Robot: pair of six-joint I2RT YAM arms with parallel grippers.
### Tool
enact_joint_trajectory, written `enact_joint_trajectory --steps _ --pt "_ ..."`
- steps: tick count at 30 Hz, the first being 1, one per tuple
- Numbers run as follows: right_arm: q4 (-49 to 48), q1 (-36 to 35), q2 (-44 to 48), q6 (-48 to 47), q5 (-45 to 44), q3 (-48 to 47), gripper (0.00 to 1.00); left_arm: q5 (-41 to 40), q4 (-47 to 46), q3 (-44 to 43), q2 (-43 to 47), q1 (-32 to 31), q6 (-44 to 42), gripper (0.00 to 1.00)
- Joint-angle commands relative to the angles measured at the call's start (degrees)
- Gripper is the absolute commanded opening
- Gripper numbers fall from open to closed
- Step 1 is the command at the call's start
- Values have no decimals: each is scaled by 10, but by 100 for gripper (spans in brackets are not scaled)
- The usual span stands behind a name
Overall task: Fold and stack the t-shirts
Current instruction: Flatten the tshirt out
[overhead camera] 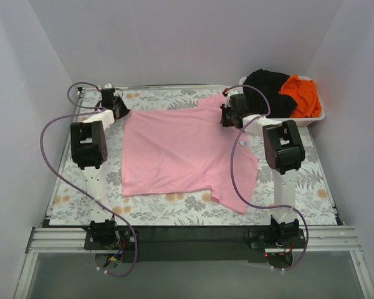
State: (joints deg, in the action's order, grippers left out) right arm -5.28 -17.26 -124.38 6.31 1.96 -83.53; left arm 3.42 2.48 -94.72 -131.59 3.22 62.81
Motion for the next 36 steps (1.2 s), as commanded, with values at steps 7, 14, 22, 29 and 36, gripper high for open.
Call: enact_joint_trajectory --steps 7,14,22,29,36 --pt "20 -5 14 -18 69 -27 1 -2 8 -8 38 -3 -10 31" --pt "-17 -15 138 -27 101 13 71 -19 -49 80 176 -4 -16 95" --pt "-30 -20 337 -24 105 149 98 -72 -114 302 407 -8 13 96" --pt "-2 -66 520 21 22 328 98 -114 -108 512 569 -44 64 96" --pt "113 -184 684 102 -135 446 98 -212 8 623 718 -102 134 97"
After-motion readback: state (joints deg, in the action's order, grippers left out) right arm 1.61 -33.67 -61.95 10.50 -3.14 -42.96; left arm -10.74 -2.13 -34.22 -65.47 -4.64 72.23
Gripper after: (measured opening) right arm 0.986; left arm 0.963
